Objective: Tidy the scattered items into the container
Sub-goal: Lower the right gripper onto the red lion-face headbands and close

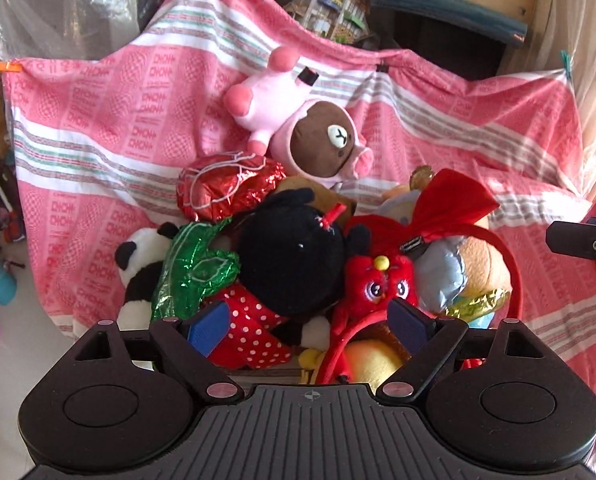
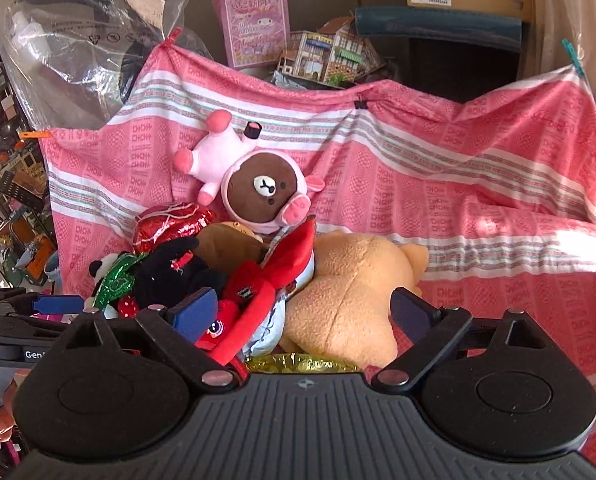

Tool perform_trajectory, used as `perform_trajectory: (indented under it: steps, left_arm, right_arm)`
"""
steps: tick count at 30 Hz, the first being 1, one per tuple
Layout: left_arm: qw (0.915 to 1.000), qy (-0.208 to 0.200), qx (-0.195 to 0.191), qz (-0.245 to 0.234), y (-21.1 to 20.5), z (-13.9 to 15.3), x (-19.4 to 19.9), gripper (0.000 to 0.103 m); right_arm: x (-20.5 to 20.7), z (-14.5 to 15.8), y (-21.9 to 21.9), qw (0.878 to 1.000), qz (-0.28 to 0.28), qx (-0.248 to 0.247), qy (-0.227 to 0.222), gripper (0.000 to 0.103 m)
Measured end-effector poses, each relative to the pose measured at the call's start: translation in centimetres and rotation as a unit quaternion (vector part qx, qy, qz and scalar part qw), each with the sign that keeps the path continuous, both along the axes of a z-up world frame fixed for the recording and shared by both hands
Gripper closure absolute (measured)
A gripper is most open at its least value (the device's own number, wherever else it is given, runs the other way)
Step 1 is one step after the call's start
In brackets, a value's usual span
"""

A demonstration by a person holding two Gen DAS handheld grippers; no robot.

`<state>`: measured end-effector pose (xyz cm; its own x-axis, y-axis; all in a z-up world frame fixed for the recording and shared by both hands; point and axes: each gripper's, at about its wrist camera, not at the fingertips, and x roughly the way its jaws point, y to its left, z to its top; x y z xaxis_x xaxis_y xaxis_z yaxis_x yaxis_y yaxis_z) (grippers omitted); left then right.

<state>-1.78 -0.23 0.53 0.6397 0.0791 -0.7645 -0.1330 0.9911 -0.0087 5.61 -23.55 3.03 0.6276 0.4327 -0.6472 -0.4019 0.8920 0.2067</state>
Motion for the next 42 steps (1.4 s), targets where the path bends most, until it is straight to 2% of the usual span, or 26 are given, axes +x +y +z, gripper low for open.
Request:
perform_trajectory:
  steps: [6,11,13,15,17,20,25,30,32,36,37,38,39,40,42]
  left_arm:
    - [0.9981,0.029,0.002,-0.055,-0.1,-2.4,1.2,0.017]
    - [0.9950,0.047,0.009,-0.088,-0.5,-3.7,1.8,0.019]
    - [0.9941,0.052,0.006,-0.095,-0.4,-4.1,2.0,0.022]
    - [0.9935,0.056,0.006,-0.099,-0.4,-4.4,2.2,0.027]
    - [0.9933,0.062,0.002,-0.098,-0.3,-4.8,2.5,0.032]
    - [0.9933,0.068,-0.007,-0.093,0.3,-5.3,2.7,0.036]
    - [0.9928,0.071,-0.005,-0.097,0.6,-5.7,3.1,0.038]
    - [0.9912,0.071,-0.004,-0.112,0.5,-5.7,3.8,0.044]
    - [0.9906,0.072,-0.004,-0.117,0.3,-5.9,4.0,0.050]
    - [0.9897,0.071,-0.002,-0.124,-0.1,-6.0,4.0,0.052]
    - [0.9894,0.070,-0.002,-0.127,-0.2,-6.1,4.0,0.057]
    - [0.9891,0.070,-0.003,-0.130,-0.3,-6.1,4.0,0.073]
    - [0.9884,0.070,-0.006,-0.134,-0.4,-6.1,4.0,0.080]
    - [0.9880,0.071,-0.006,-0.137,-0.5,-6.1,4.0,0.089]
    - [0.9882,0.066,0.003,-0.138,-0.8,-6.0,3.8,0.090]
  right_arm:
    - [-0.1,0.0,0.9,1.000,0.001,0.015,0.014,0.033]
    - [-1.1,0.8,4.0,0.998,0.063,0.023,0.000,0.039]
    - [-1.4,0.4,5.5,0.995,0.093,0.025,0.008,0.044]
    - [-1.2,-0.6,6.7,0.993,0.109,0.023,0.030,0.053]
    - [-0.6,-2.1,7.3,0.992,0.106,0.020,0.066,0.067]
    - [-0.1,-4.0,6.9,0.991,0.086,0.003,0.103,0.070]
    - [0.0,-6.2,5.5,0.990,0.056,-0.026,0.125,0.073]
    - [0.0,-7.2,6.5,0.989,0.067,-0.049,0.121,0.073]
    - [0.1,-7.5,6.9,0.989,0.071,-0.059,0.119,0.073]
    - [0.8,-8.7,6.8,0.987,0.060,-0.060,0.133,0.073]
    - [0.9,-8.9,6.7,0.987,0.058,-0.057,0.137,0.074]
    - [1.0,-9.0,6.7,0.987,0.056,-0.055,0.138,0.077]
    - [1.1,-9.0,6.7,0.987,0.057,-0.055,0.138,0.079]
    - [1.2,-9.0,6.7,0.987,0.056,-0.056,0.137,0.086]
    - [1.3,-8.8,6.7,0.988,0.051,-0.059,0.134,0.092]
